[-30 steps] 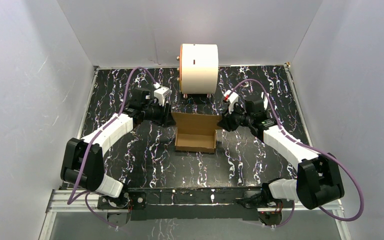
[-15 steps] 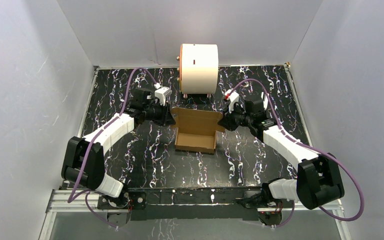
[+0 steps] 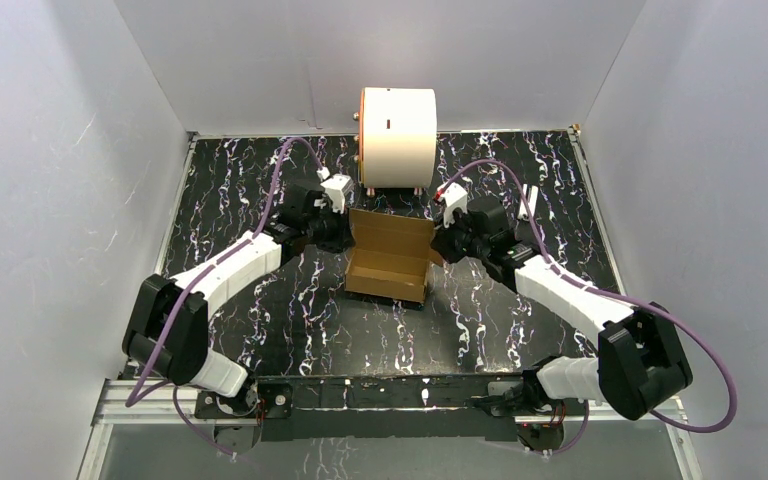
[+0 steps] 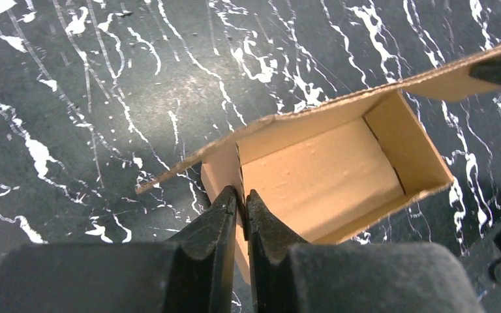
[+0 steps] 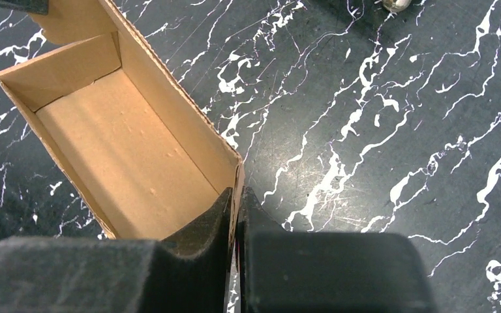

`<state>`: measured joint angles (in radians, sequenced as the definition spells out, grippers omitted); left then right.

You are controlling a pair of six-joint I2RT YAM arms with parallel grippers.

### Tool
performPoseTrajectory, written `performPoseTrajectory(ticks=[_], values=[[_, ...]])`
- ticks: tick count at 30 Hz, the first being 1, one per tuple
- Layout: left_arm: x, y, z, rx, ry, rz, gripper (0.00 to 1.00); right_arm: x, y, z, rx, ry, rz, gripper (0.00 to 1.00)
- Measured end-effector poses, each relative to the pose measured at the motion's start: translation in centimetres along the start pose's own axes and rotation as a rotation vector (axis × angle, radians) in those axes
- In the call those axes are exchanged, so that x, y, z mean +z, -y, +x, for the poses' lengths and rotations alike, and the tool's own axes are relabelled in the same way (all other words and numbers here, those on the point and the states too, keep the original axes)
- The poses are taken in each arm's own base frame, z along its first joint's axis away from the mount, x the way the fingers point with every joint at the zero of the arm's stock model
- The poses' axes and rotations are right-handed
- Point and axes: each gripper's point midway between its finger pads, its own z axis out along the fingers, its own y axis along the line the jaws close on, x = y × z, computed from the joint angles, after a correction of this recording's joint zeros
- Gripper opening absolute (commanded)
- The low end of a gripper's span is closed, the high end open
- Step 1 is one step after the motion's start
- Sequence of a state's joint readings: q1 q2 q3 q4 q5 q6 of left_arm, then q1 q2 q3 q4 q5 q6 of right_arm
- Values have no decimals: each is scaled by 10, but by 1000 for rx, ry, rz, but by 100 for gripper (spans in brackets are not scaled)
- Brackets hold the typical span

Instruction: Fold the paper box

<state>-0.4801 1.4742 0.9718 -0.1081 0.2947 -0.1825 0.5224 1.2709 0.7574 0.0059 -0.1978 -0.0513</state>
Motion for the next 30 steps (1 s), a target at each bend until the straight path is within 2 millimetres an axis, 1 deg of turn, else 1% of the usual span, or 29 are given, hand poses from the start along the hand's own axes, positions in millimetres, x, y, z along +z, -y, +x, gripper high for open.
performPoseTrajectory(ticks=[2, 5, 9, 15, 17, 19, 24, 27, 30], values=[[0, -2, -2, -12, 12, -46, 4, 1, -2, 0, 11, -2, 21, 21], [-2, -4, -6, -34, 37, -92, 0, 3, -6, -2, 30, 4, 30, 33], [-11, -7, -8, -54, 74, -142, 0, 3, -8, -5, 28, 16, 37, 46], [-22, -12, -14, -72, 115, -189, 0, -7, -3, -13, 9, 51, 66, 48], [-23, -14, -15, -75, 119, -204, 0, -12, -1, -13, 5, 61, 73, 46], [-23, -17, -14, -80, 118, -220, 0, -14, 1, -12, 5, 64, 79, 41], [-23, -20, -9, -91, 108, -237, 0, -14, 1, -11, 5, 62, 64, 21], [-23, -21, -9, -104, 111, -242, 0, -11, -3, -9, 22, 56, 42, 14], [-23, -20, -9, -128, 114, -243, 0, -5, -7, -4, 61, 41, 20, 11]])
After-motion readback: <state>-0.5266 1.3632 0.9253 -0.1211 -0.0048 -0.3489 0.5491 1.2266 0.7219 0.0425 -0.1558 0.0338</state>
